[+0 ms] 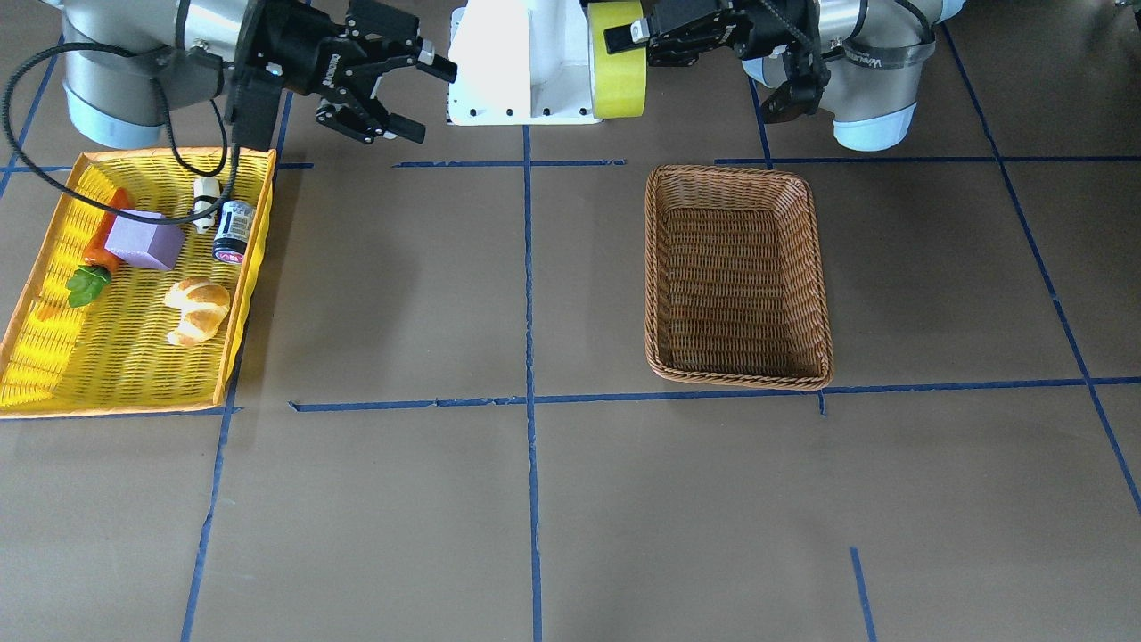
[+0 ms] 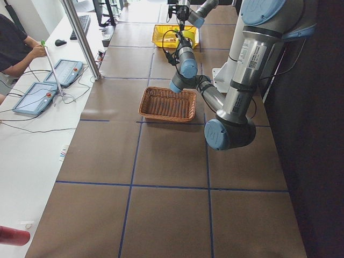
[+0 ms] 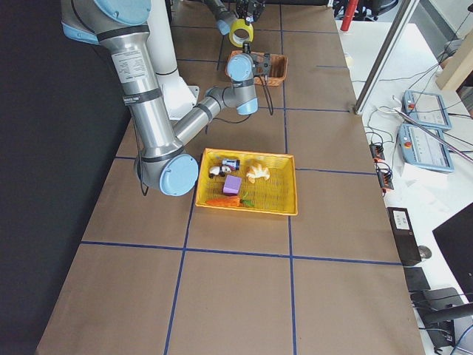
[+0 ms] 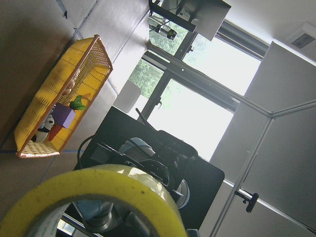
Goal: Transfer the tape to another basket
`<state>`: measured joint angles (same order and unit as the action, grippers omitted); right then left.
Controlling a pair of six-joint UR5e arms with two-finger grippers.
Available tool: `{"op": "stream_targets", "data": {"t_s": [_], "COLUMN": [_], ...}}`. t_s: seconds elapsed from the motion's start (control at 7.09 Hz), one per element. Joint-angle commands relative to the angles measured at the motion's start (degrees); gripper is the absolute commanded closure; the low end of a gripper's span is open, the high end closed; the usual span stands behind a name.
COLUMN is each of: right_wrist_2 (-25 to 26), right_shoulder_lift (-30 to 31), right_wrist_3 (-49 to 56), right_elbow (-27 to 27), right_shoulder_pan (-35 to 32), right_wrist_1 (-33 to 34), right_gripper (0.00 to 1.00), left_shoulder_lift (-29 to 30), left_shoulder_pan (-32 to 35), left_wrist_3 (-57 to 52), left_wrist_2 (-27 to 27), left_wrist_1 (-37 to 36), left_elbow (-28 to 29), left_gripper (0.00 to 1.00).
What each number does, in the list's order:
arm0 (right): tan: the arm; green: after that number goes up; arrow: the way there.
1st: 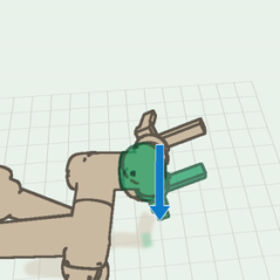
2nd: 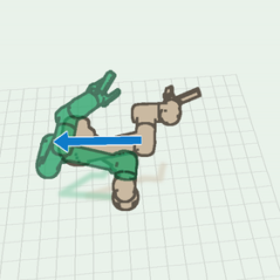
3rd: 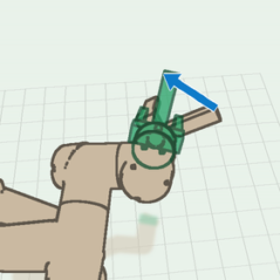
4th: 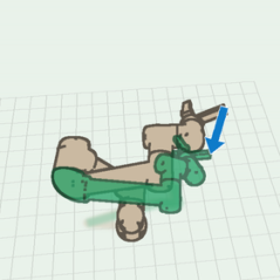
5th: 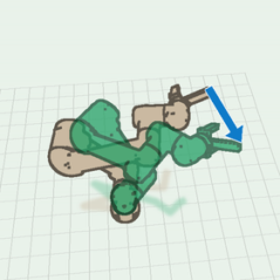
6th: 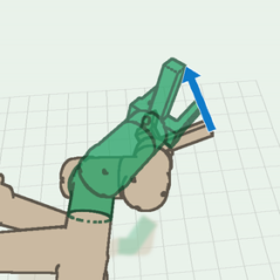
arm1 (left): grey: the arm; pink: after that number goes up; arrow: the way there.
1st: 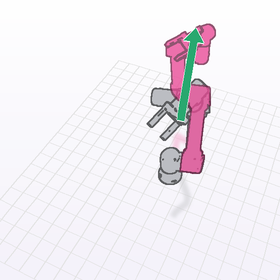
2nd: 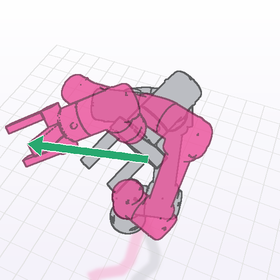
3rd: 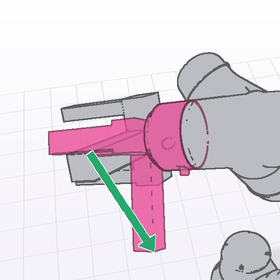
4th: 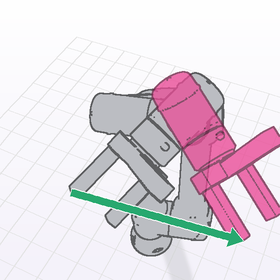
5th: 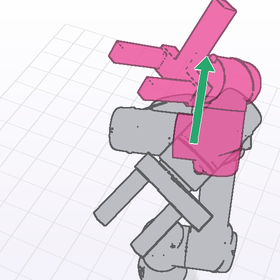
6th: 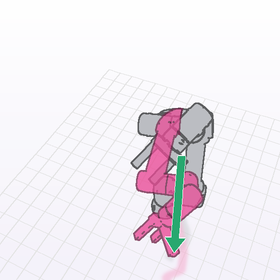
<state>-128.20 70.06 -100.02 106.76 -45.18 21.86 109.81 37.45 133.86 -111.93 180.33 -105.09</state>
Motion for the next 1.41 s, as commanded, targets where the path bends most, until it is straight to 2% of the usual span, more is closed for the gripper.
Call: {"op": "stream_targets", "data": {"t_s": [0.0,0.28,0.56,0.71,0.99,1.13,1.27], "right_wrist_2": [-6.27,-5.06,5.35,8.72,9.02,7.71,5.18], "right_shoulder_lift": [0.17,0.25,0.17,0.17,0.08,-0.1,-0.01], "right_wrist_3": [12.93,26.3,39.76,47.82,61.74,66.84,73.5], "right_elbow": [0.2,0.29,0.29,0.2,-0.24,-0.33,-1.02], "right_shoulder_pan": [-8.33,-12.55,-13.71,-13.28,-14.23,-17.28,-20.71], "right_wrist_1": [15.33,29.4,42.15,48.48,62.72,68.87,72.67], "right_gripper": [0.0,0.0,0.0,0.0,0.0,0.0,0.0], "left_shoulder_lift": [0.15,0.23,0.06,-0.2,-0.38,-0.73,-0.82], "left_shoulder_pan": [0.52,0.43,0.78,0.78,0.44,0.08,-0.18], "left_wrist_3": [-18.63,-33.59,-43.55,-44.29,-57.32,-60.61,-61.51], "left_wrist_2": [-3.29,-2.78,1.51,3.36,4.08,3.91,3.56], "left_wrist_1": [-24.29,-49.17,-62.67,-65.08,-79.62,-84.13,-85.48], "left_elbow": [-7.01,-14.32,-17.33,-17.69,-17.87,-17.34,-16.29], "left_gripper": [0.98,0.99,0.99,1.0,1.0,1.0,1.0]}}
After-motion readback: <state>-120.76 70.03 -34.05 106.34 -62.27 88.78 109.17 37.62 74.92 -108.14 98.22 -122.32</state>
